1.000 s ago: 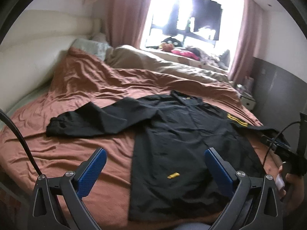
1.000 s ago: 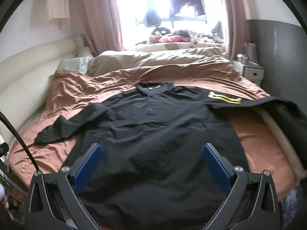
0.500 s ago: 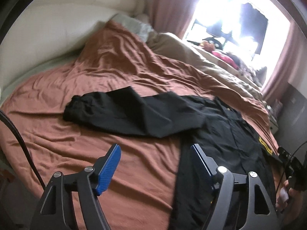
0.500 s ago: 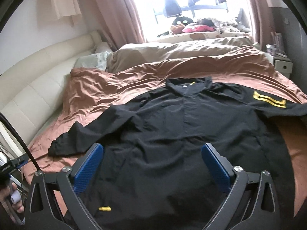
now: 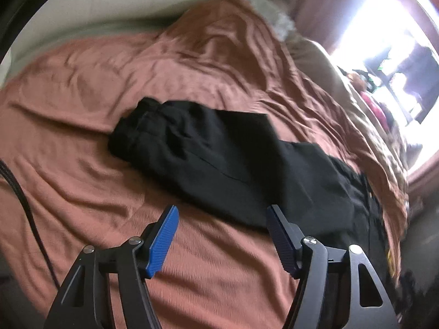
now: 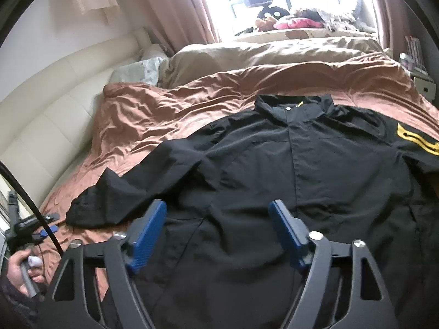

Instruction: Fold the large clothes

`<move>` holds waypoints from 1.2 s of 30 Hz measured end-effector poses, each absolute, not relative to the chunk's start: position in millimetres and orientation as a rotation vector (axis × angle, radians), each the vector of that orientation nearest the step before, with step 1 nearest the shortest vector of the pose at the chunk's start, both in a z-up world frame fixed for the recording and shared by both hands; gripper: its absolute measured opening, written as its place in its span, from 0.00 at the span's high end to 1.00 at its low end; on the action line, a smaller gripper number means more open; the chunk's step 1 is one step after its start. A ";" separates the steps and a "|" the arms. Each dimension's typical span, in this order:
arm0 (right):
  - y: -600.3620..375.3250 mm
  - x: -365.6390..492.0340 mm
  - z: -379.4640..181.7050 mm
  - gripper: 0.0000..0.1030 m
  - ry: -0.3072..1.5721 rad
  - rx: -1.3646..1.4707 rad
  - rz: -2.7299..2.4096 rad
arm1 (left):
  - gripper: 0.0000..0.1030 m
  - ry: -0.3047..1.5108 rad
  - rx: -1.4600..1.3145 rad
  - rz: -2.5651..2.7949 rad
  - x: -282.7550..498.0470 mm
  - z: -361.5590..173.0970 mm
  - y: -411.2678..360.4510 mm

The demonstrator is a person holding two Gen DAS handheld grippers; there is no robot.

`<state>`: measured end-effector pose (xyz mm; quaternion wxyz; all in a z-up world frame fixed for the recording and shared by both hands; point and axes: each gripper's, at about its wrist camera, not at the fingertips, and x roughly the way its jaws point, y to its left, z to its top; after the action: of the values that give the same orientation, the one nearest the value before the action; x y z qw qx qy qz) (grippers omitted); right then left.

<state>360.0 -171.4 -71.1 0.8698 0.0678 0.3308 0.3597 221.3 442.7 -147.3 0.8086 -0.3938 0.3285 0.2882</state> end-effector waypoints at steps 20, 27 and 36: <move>-59.9 464.6 -84.3 0.63 0.845 0.237 0.836 | 0.97 0.591 -0.829 0.654 263.1 -125.1 496.6; 10.8 515.5 -119.5 0.79 0.992 0.265 0.870 | 0.97 0.517 -0.719 0.581 275.1 -64.1 484.0; 56.5 563.6 -170.9 0.82 1.146 0.300 0.859 | 0.97 0.483 -0.626 0.515 299.8 -14.3 457.4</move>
<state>563.6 56.5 -170.9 0.7442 0.1368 0.5232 0.3921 299.8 457.4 -14.3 0.8908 -0.3016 0.2325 0.2478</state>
